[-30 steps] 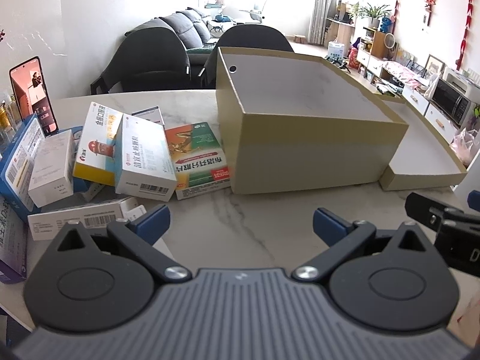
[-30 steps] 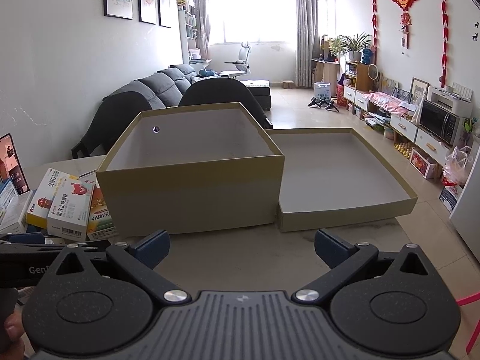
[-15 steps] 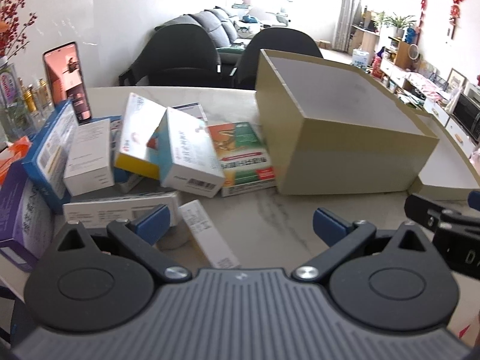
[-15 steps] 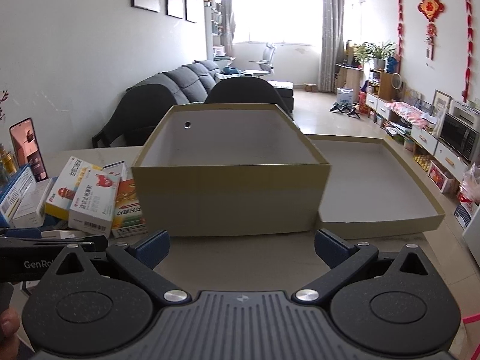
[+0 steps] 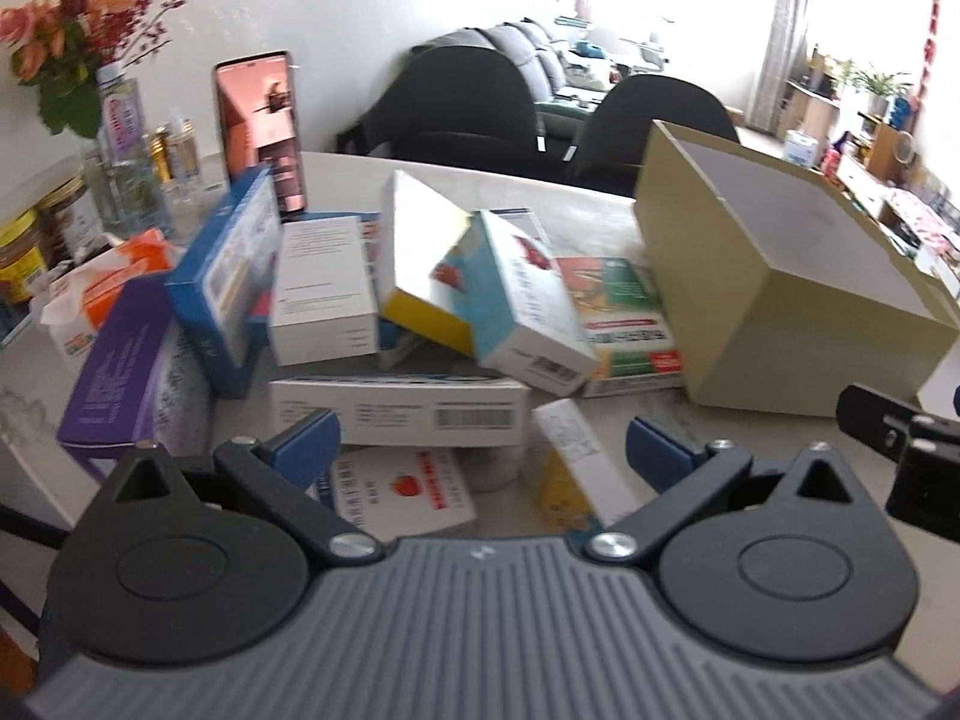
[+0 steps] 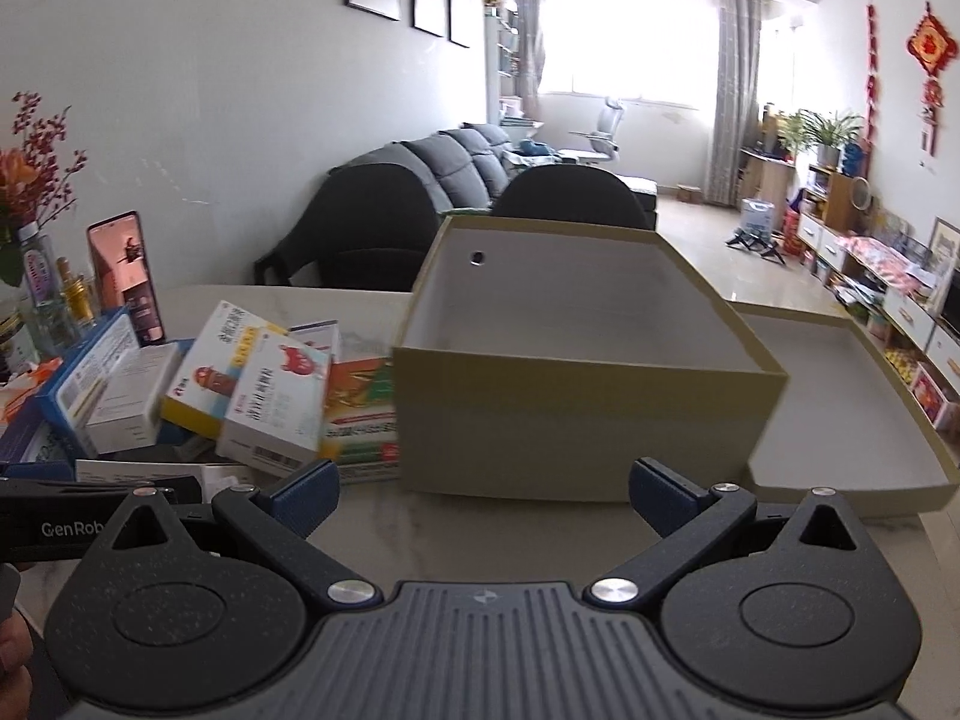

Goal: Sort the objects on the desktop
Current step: 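Grasp the purple medicine box with the left gripper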

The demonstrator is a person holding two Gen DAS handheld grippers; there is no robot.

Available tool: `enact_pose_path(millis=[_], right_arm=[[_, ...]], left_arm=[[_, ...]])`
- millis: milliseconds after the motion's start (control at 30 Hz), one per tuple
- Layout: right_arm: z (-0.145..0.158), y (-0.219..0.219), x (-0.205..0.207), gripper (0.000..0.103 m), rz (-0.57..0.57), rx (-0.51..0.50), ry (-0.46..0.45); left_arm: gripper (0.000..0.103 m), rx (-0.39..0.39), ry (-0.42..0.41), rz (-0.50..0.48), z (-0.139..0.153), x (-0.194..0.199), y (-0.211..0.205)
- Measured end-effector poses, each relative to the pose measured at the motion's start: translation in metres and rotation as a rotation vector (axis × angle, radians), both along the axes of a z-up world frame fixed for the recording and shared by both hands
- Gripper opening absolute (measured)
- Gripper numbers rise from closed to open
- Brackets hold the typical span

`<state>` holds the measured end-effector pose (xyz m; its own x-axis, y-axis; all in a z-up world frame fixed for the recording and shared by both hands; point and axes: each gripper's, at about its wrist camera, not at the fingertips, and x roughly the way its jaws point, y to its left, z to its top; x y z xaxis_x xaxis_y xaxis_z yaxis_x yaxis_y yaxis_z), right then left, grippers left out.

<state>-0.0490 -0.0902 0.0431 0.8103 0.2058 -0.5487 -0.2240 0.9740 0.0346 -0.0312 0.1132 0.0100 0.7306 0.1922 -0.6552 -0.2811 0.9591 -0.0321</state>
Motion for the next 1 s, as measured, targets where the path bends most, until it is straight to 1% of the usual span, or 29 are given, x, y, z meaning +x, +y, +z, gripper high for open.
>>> enact_pose_path(millis=[300, 467, 600, 733, 800, 867, 1000], right_arm=[[0.001, 0.025, 0.003, 0.103, 0.060, -0.011, -0.001], [0.002, 0.030, 0.001, 0.103, 0.074, -0.008, -0.005], [0.002, 0.031, 0.000, 0.103, 0.081, -0.007, -0.009], [0.002, 0.032, -0.002, 0.103, 0.088, -0.005, -0.013], [0.002, 0.032, -0.003, 0.103, 0.091, -0.004, -0.015], [-0.003, 0.034, 0.001, 0.103, 0.099, -0.013, -0.019], [-0.004, 0.034, 0.000, 0.103, 0.101, -0.011, -0.040]], left_arm=[[0.103, -0.002, 0.004, 0.059, 0.002, -0.008, 0.022], [0.103, -0.001, 0.000, 0.074, -0.003, -0.012, 0.036], [0.103, -0.022, 0.008, 0.089, -0.012, -0.016, 0.054], [0.103, -0.053, -0.048, 0.148, -0.019, -0.027, 0.077], [0.103, -0.063, -0.079, 0.157, -0.019, -0.033, 0.087], [0.103, -0.047, -0.109, 0.164, -0.018, -0.037, 0.093], [0.103, 0.018, -0.145, 0.179, -0.016, -0.042, 0.101]])
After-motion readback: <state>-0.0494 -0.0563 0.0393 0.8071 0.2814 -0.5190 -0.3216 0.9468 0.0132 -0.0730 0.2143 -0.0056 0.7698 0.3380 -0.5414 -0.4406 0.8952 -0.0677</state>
